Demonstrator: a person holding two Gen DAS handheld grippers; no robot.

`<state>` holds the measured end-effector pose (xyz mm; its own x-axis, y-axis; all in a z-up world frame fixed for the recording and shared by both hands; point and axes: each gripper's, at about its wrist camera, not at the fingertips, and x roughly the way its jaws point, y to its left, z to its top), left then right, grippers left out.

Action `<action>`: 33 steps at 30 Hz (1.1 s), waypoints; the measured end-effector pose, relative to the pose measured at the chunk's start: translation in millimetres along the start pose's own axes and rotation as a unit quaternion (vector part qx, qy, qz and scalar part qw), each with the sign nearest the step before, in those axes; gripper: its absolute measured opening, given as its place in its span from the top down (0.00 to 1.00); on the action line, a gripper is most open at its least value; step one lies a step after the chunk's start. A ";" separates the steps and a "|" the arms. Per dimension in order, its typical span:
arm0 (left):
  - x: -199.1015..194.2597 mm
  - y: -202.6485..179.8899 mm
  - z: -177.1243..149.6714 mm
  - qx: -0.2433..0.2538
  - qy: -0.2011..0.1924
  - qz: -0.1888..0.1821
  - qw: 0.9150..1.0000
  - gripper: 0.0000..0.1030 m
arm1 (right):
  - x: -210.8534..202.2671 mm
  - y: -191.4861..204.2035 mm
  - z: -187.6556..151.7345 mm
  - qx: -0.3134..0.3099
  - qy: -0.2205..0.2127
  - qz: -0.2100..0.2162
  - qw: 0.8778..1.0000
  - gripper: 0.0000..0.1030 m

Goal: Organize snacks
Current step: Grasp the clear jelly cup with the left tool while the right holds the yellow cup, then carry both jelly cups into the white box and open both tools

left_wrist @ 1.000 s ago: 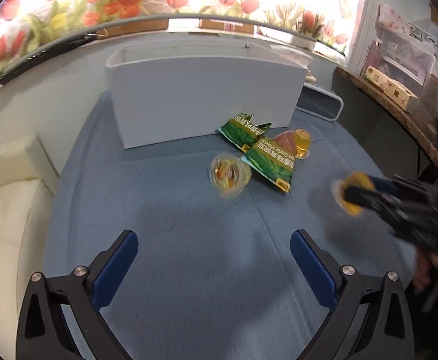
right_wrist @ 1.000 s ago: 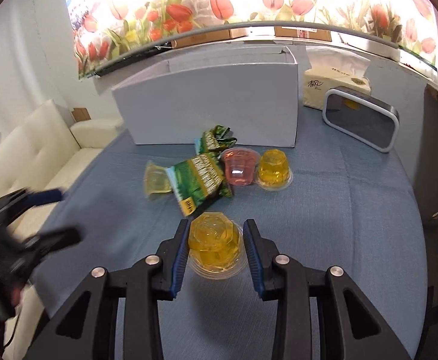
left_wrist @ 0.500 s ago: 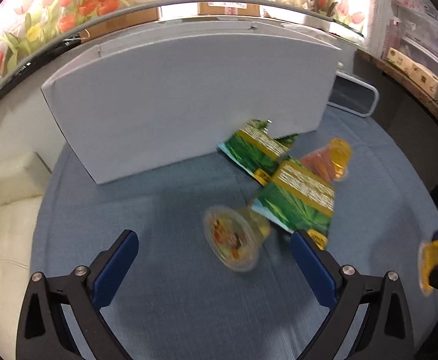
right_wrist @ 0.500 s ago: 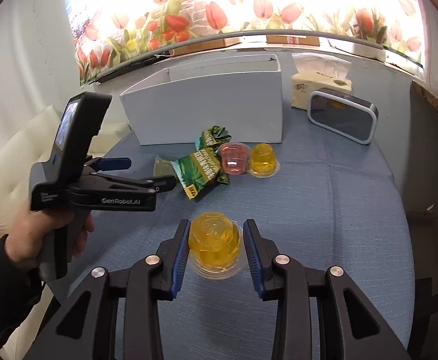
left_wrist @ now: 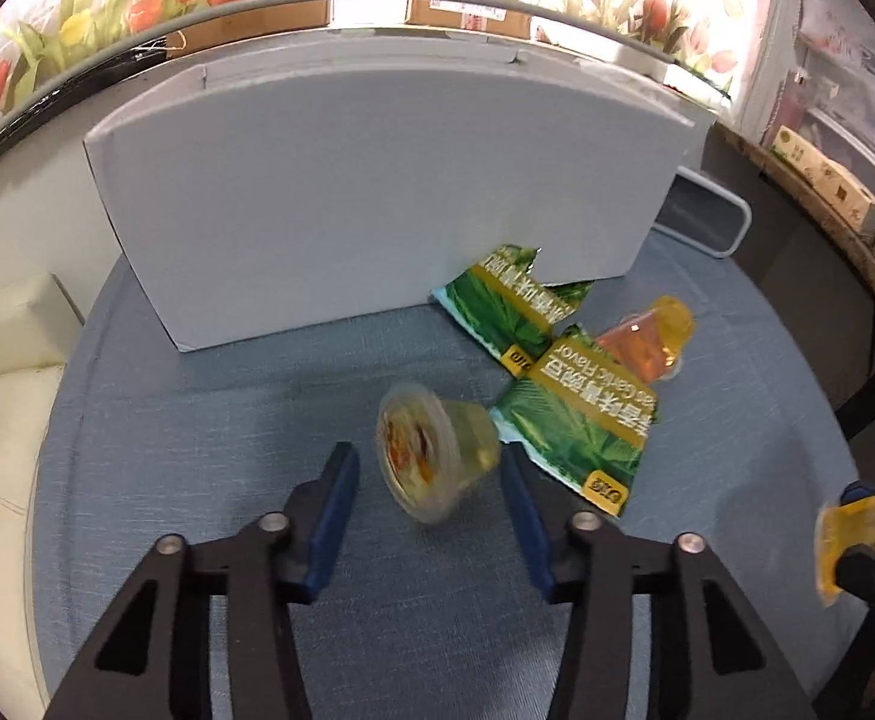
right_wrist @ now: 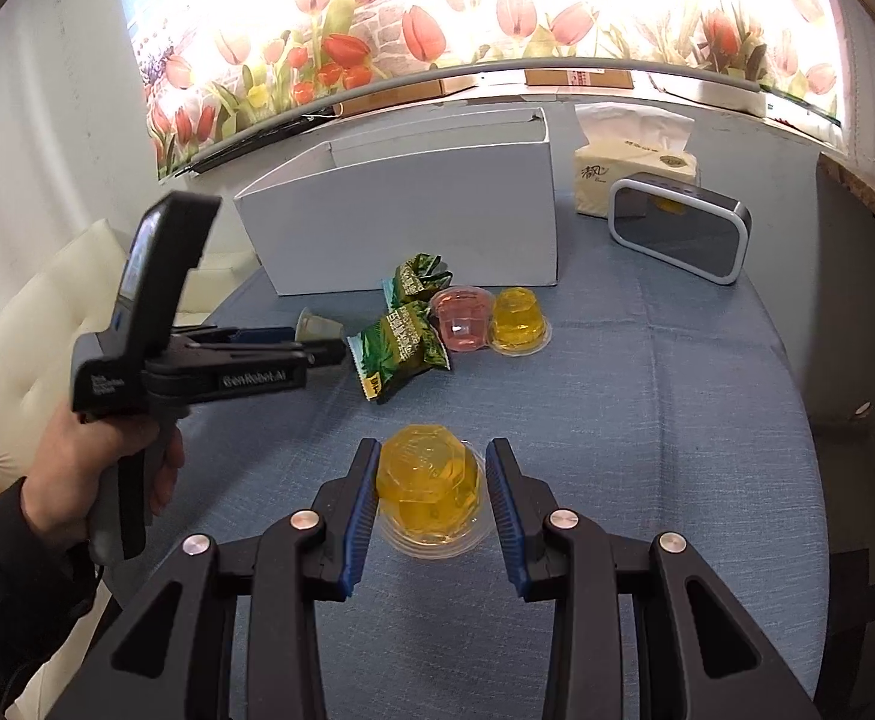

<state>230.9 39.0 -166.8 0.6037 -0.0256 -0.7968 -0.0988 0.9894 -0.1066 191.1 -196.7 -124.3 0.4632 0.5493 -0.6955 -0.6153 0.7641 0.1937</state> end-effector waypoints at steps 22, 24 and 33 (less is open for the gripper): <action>23.2 -2.5 11.2 -0.011 0.026 0.061 0.998 0.09 | 4.0 4.1 -2.8 0.000 0.002 0.016 1.000 0.62; 23.0 0.7 11.6 -0.016 0.018 0.065 0.998 0.09 | 4.3 1.7 -3.3 0.004 0.002 0.015 1.000 0.62; 23.2 13.4 15.1 -0.029 0.018 0.062 0.997 0.54 | 5.5 2.5 -5.4 0.009 0.002 0.023 1.000 0.62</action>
<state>255.5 53.8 -177.7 0.5559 0.0911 -0.8263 -0.2173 0.9753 -0.0387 188.6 -193.6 -131.3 0.4317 0.5830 -0.6883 -0.6243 0.7439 0.2385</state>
